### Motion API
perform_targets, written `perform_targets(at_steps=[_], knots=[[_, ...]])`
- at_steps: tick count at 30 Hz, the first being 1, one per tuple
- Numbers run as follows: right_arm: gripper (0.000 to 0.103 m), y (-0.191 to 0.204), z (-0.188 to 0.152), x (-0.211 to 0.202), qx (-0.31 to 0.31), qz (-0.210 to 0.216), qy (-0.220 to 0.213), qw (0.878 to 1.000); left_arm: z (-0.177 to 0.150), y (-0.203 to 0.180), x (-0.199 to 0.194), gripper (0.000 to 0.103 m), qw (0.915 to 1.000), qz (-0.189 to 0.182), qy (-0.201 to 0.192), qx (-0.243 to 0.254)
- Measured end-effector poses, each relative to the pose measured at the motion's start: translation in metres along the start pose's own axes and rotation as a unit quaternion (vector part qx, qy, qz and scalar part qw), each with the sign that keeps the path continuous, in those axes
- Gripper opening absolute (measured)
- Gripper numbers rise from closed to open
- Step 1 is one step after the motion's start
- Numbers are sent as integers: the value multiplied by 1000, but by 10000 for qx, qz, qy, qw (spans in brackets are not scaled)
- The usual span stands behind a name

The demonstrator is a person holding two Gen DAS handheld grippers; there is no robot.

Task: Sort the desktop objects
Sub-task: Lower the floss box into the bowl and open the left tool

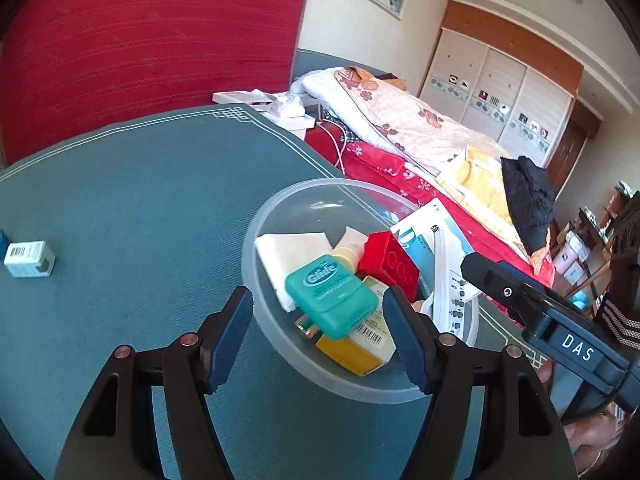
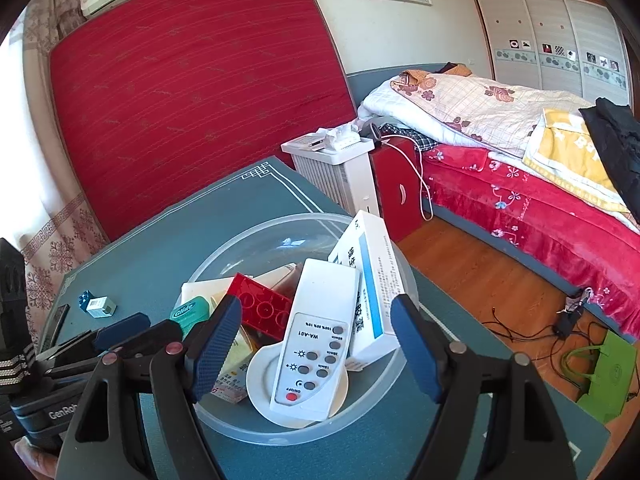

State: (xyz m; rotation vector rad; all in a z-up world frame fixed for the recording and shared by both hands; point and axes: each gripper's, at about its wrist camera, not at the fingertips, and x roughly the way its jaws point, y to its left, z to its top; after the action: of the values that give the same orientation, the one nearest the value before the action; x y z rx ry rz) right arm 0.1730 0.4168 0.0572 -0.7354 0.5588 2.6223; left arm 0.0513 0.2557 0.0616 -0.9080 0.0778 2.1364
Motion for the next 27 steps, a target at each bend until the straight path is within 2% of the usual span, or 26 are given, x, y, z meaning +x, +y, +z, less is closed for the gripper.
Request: perform_targets(at_steps=[12,17,22,27], knots=[[80,9,-5,-4,-121,72,4,9999,-5,24,11,71,9983,472,108,-316],[80,6,-5,-7,-103,47,-17,9999,-4,19,21,71,9968,765,155,-154],[80,5,-4,-10,-74,26,-37,10000,-5,14,16,71,9967,800,94,84],[80,11,-4,-10,-151,55,-41,9999,-6,15,7,71,9967,809,13,115]])
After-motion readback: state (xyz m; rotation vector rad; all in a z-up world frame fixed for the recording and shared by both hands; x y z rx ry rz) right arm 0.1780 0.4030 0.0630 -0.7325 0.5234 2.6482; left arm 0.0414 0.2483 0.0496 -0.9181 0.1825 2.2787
